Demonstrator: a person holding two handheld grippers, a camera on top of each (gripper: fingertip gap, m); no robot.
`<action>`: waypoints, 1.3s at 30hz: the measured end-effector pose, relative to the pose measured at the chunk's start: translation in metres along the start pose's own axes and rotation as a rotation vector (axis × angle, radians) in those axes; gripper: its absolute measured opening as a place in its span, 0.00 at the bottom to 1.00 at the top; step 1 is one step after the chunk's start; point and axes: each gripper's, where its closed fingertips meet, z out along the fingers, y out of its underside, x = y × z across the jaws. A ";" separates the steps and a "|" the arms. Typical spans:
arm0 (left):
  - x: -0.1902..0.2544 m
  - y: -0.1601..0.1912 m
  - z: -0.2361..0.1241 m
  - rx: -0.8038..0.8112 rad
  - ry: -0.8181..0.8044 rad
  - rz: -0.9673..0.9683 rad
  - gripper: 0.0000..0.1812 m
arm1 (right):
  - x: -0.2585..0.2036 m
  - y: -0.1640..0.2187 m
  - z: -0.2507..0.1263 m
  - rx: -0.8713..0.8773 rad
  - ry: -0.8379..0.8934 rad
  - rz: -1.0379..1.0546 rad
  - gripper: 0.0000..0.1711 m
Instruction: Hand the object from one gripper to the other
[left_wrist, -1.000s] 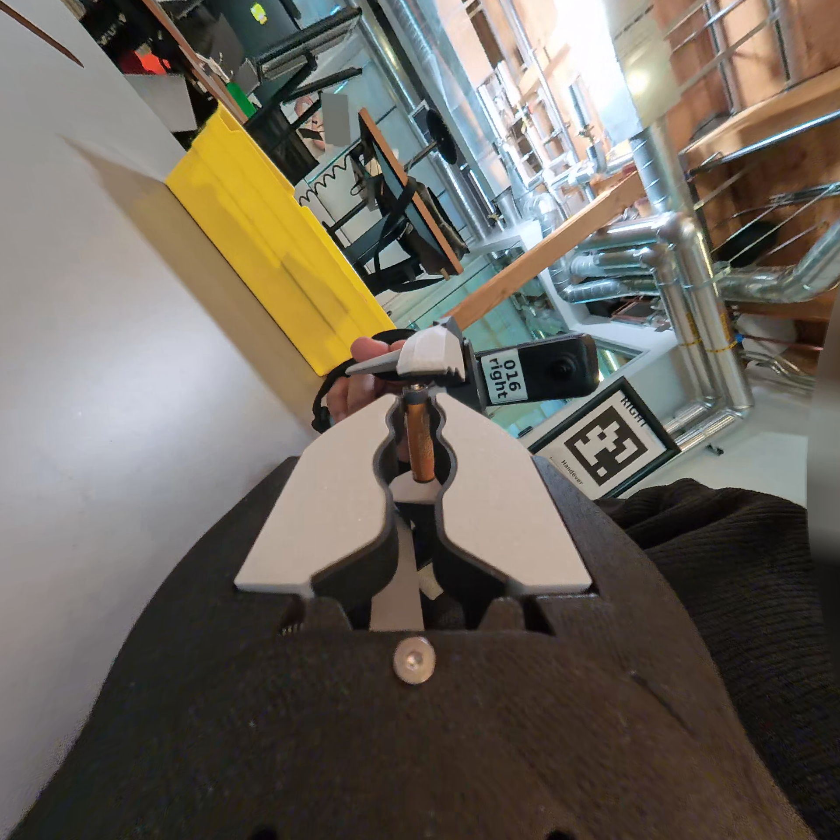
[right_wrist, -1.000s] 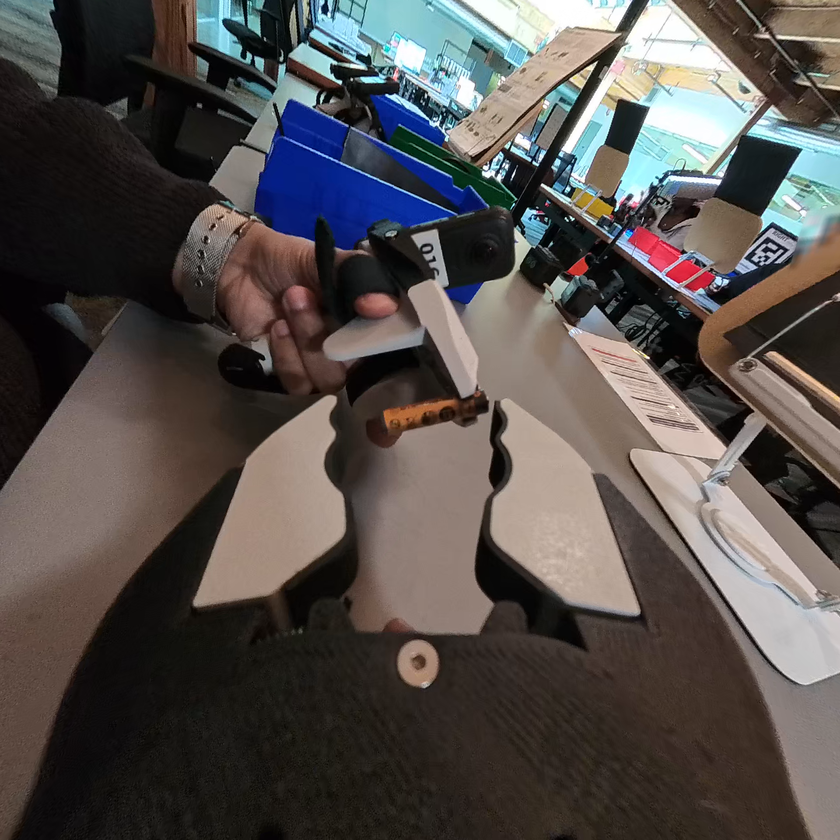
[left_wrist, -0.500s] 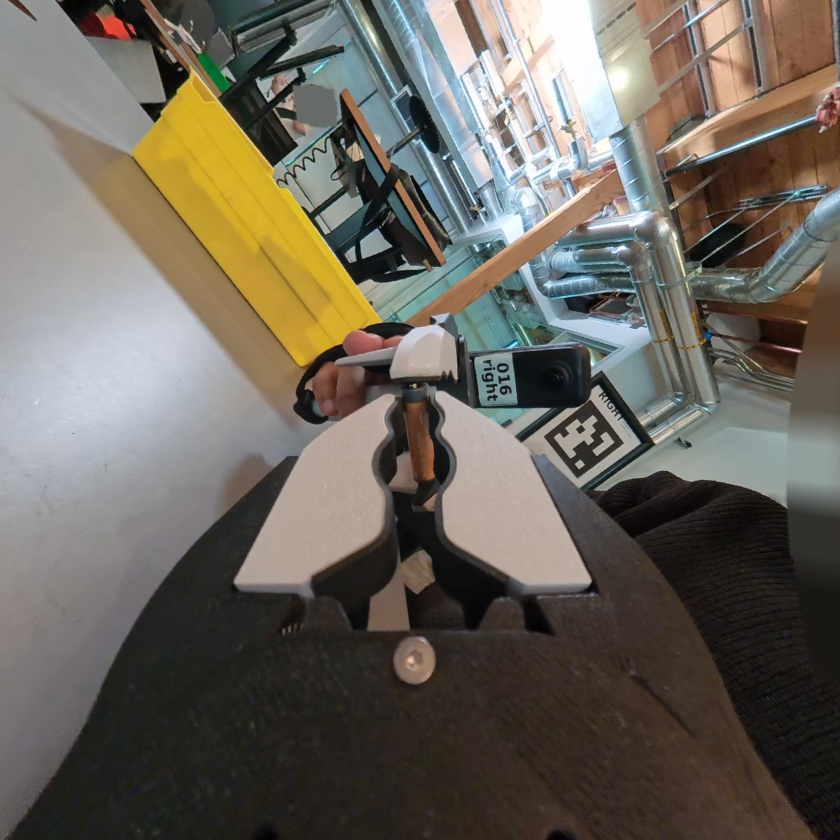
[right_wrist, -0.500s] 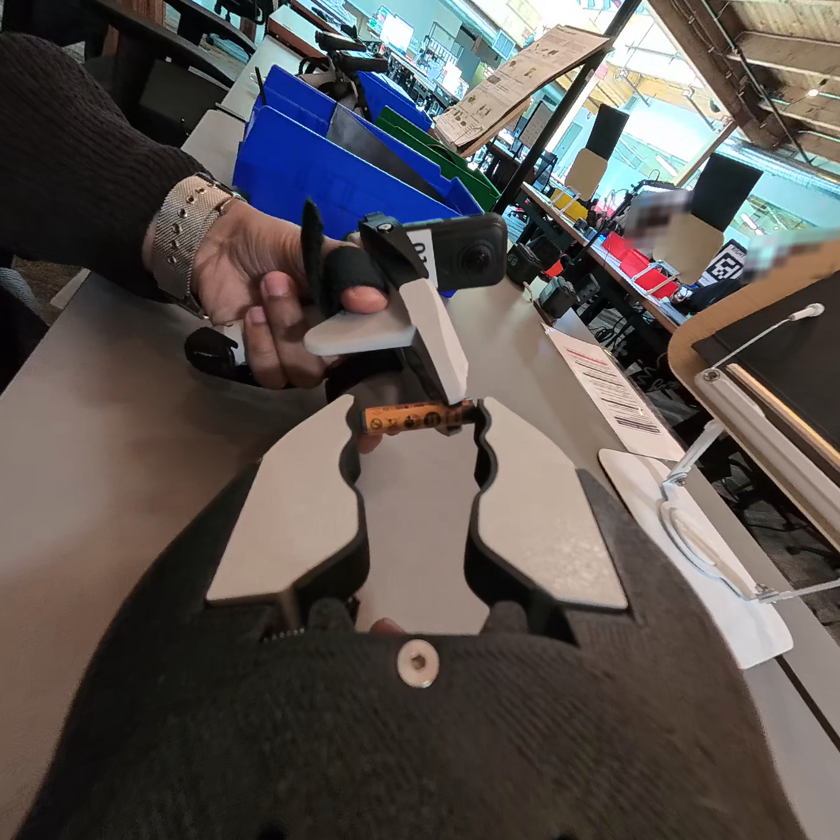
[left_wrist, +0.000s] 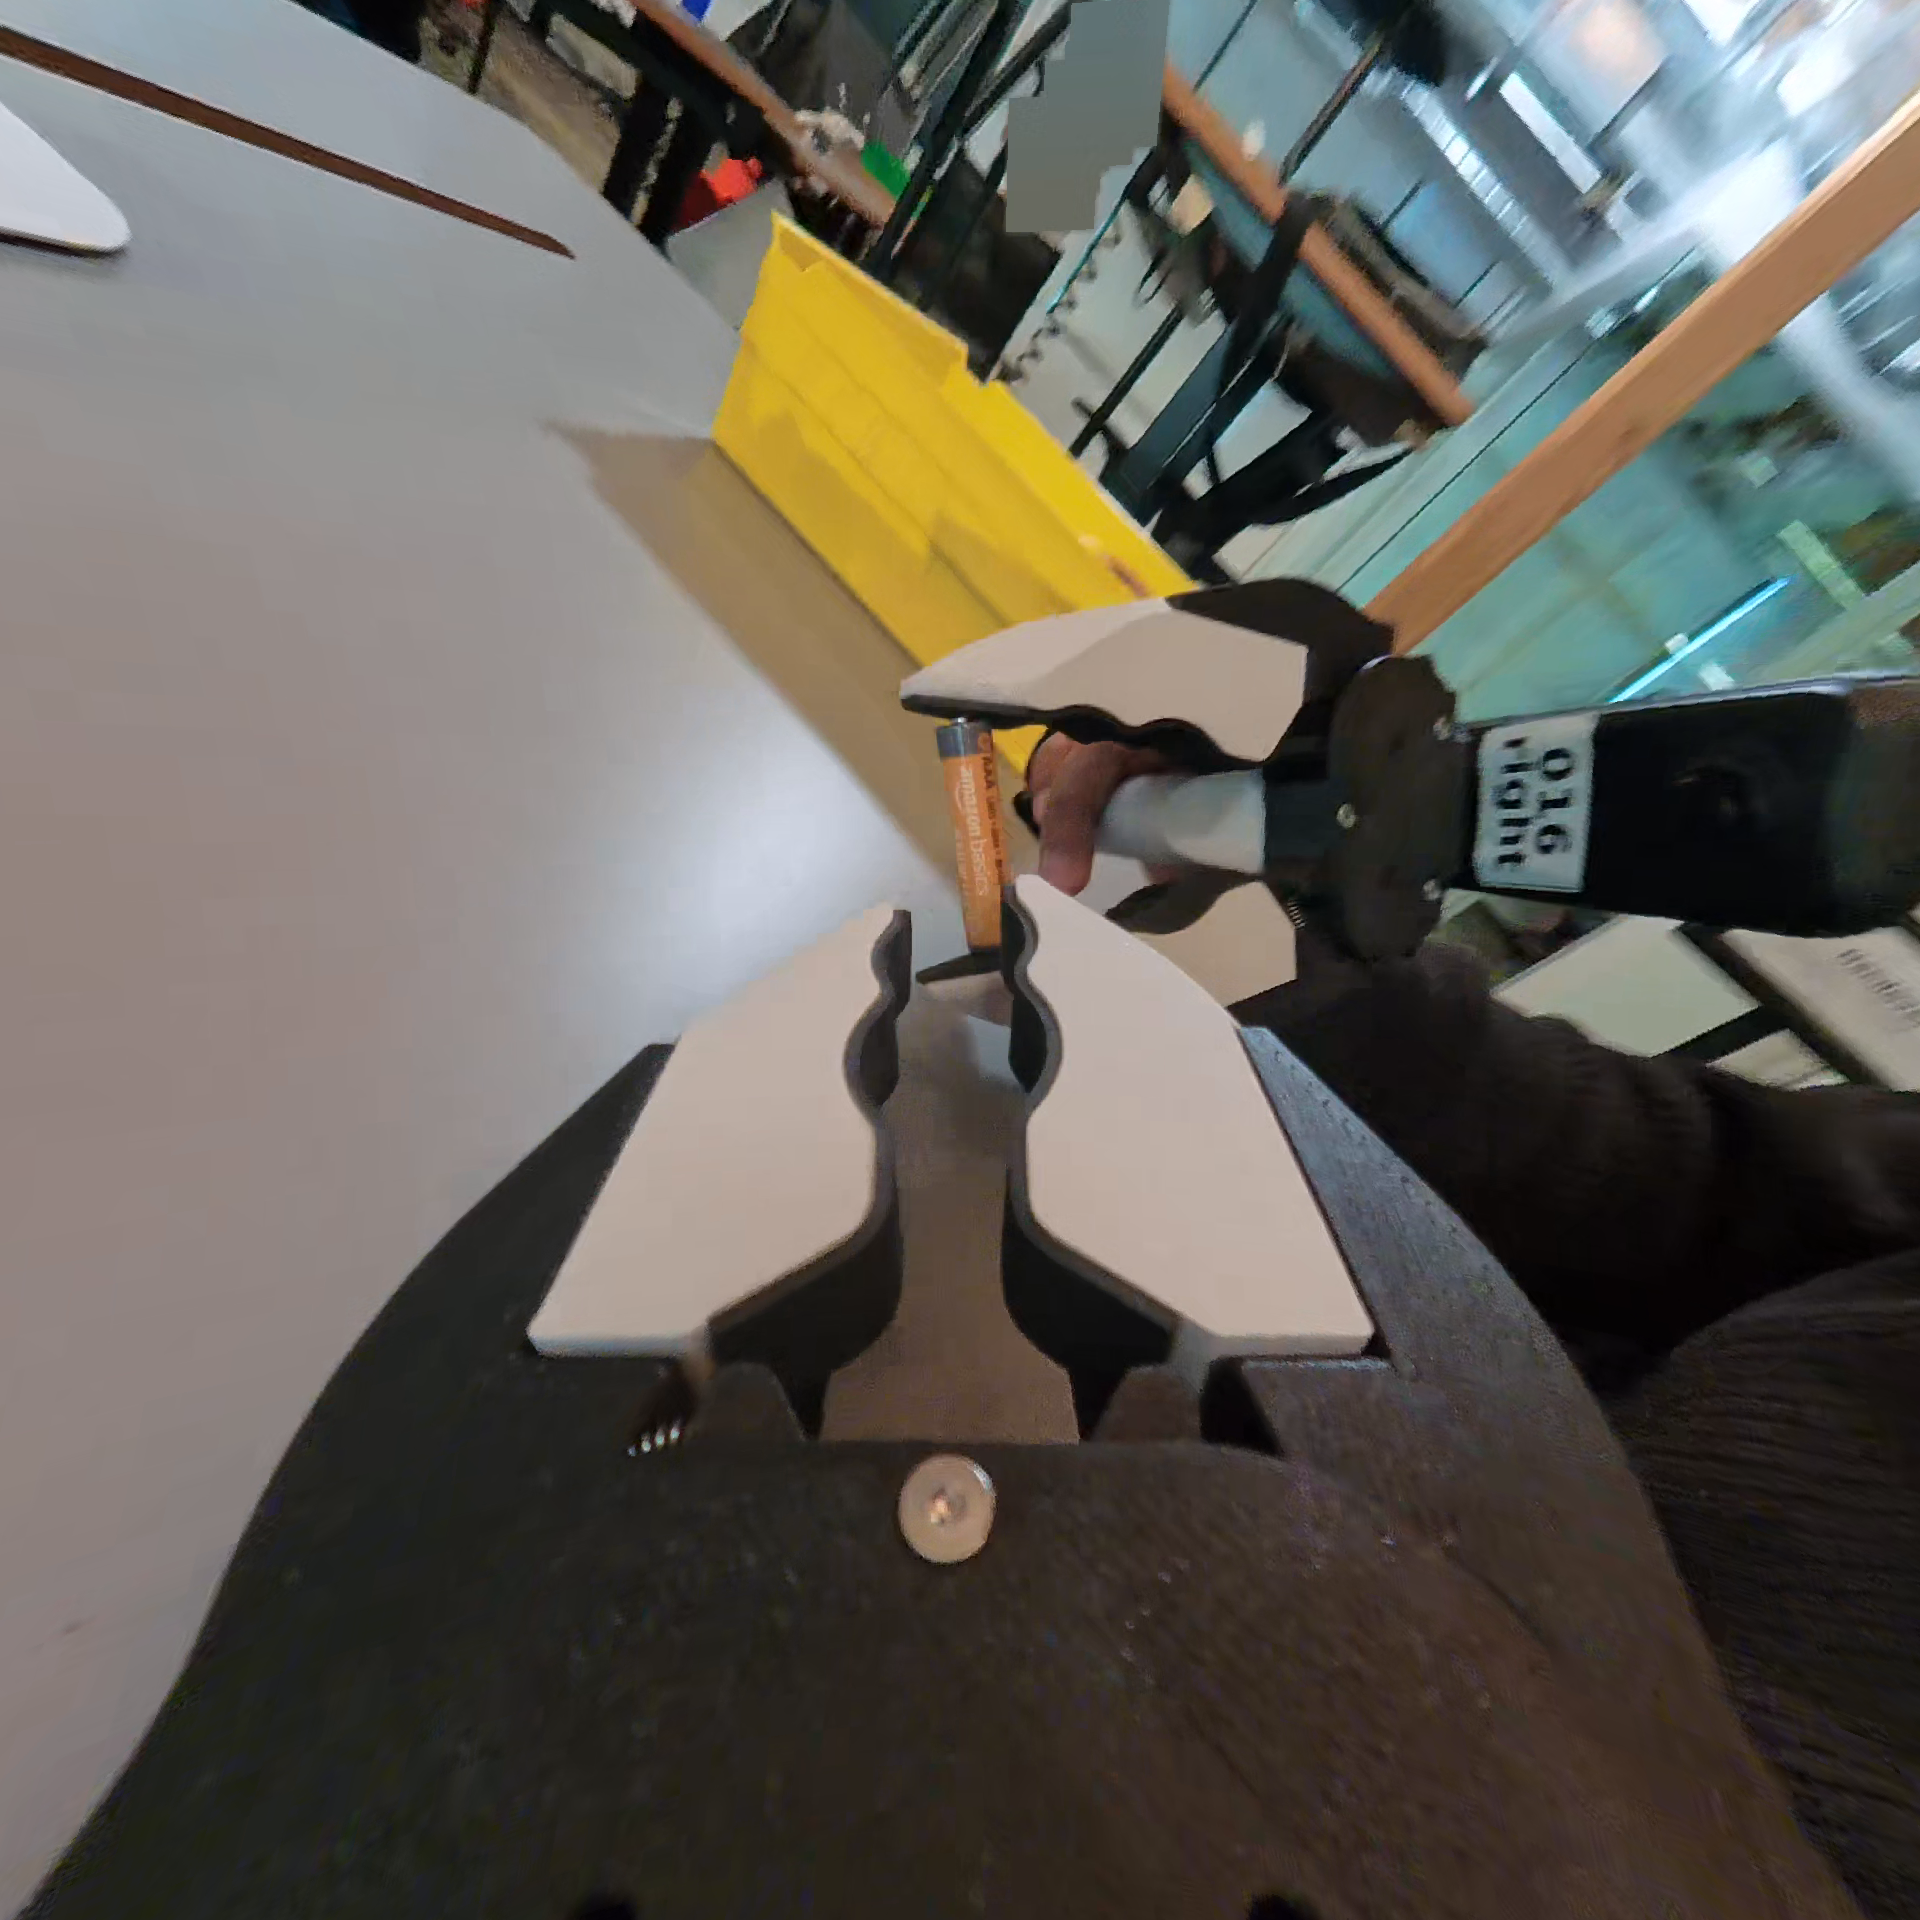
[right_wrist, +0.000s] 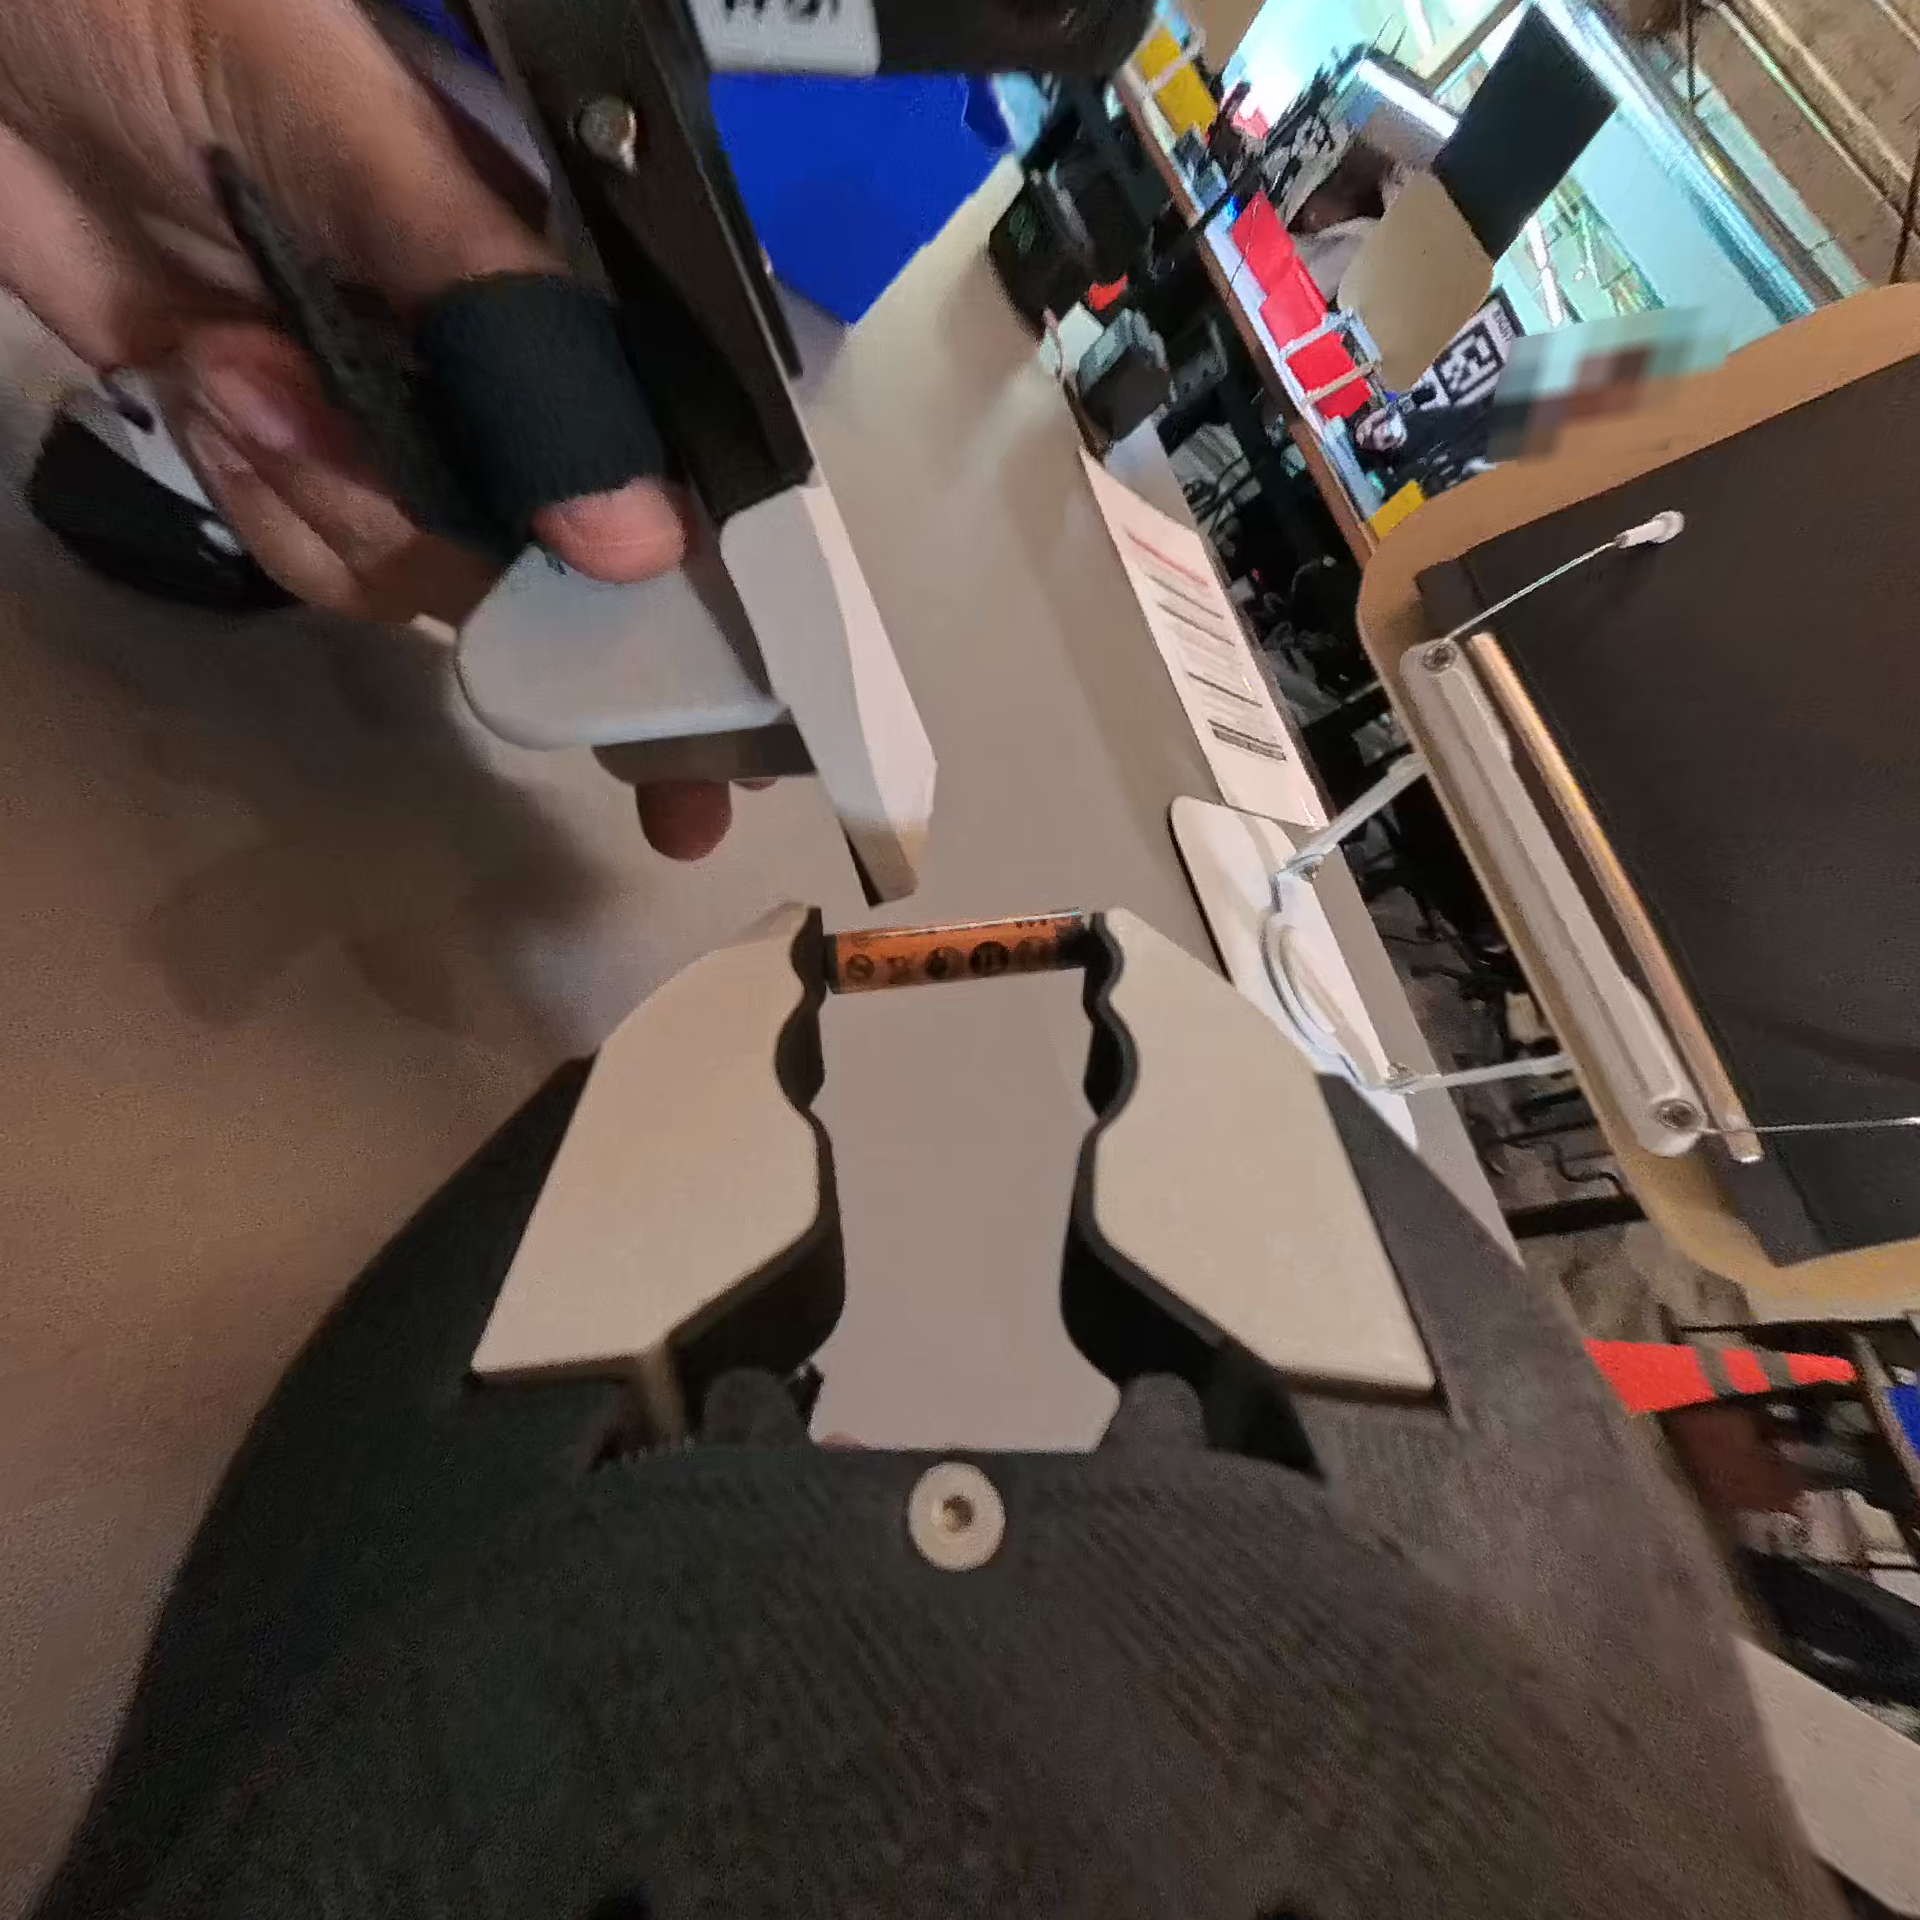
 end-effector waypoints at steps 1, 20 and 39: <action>-0.001 0.003 0.002 -0.016 -0.022 0.027 0.10 | -0.002 0.002 0.002 -0.023 0.000 -0.018 0.28; -0.010 0.016 0.010 -0.082 -0.173 0.163 0.08 | -0.018 0.008 0.011 -0.197 0.037 -0.274 0.29; -0.014 0.001 0.000 0.008 -0.114 0.040 0.07 | -0.003 0.010 0.009 -0.076 0.019 0.059 0.40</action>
